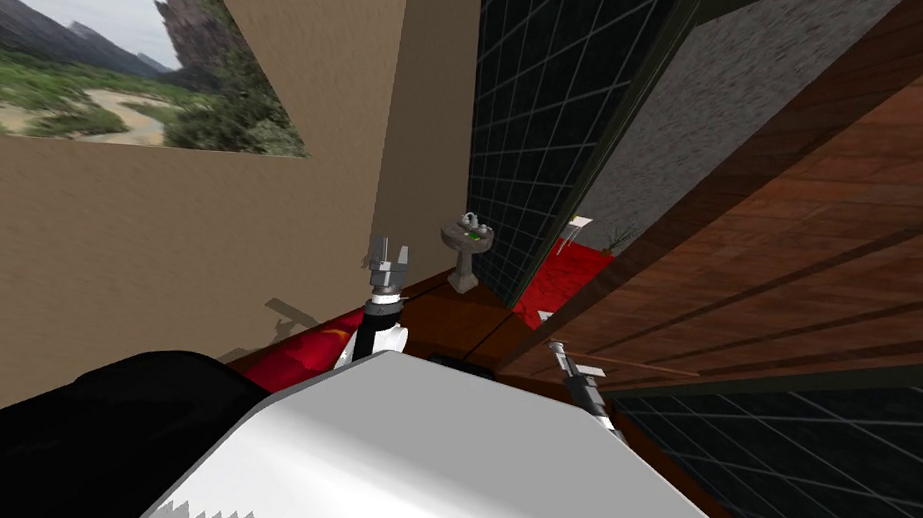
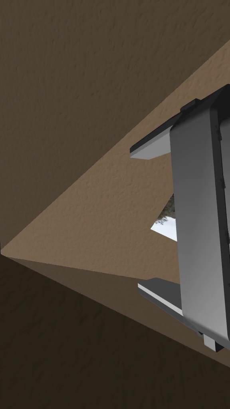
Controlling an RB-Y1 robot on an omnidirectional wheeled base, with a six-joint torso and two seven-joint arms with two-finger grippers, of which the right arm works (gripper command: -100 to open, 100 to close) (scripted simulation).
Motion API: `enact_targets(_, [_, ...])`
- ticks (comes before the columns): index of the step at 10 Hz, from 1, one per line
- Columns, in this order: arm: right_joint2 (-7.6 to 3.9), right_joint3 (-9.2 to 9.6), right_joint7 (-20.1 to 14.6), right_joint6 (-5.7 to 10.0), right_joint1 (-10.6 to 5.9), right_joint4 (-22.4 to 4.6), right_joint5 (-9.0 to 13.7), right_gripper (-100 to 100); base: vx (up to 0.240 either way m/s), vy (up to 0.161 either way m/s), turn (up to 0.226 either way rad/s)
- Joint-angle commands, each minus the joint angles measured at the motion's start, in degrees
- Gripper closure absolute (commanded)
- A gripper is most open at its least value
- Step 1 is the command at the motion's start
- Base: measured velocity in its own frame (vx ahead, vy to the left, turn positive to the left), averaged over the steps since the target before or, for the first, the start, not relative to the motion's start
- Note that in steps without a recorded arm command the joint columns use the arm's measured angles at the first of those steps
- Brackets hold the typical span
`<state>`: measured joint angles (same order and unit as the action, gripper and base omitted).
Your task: Pull the door open
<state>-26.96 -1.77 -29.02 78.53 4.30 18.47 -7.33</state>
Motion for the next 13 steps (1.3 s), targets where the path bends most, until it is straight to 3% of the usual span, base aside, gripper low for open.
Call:
enact_targets(1, [0.00, 0.00, 0.0, 0.00, 0.00, 0.0, 0.0, 100, -0.071, -0.032, 0.047])
enact_targets(5, [0.21, 2.93, 1.1, -2.94, -0.74, 2.2, 2.4, 100, -0.171, -0.043, 0.089])
enact_targets(8, [0.21, 2.93, 1.1, -2.94, -0.74, 2.2, 2.4, 100, -0.066, -0.024, -0.001])
enact_targets(9, [0.26, 4.54, 1.7, -4.63, -1.14, 3.6, 3.8, 100, -0.111, -0.046, 0.103])
enact_targets(12, [0.27, 4.97, 1.9, -5.08, -1.26, 3.9, 4.1, 100, -0.119, -0.041, 0.057])
enact_targets(13, [0.30, 6.74, 2.5, -6.88, -1.71, 5.4, 5.6, 100, -0.151, -0.066, 0.123])
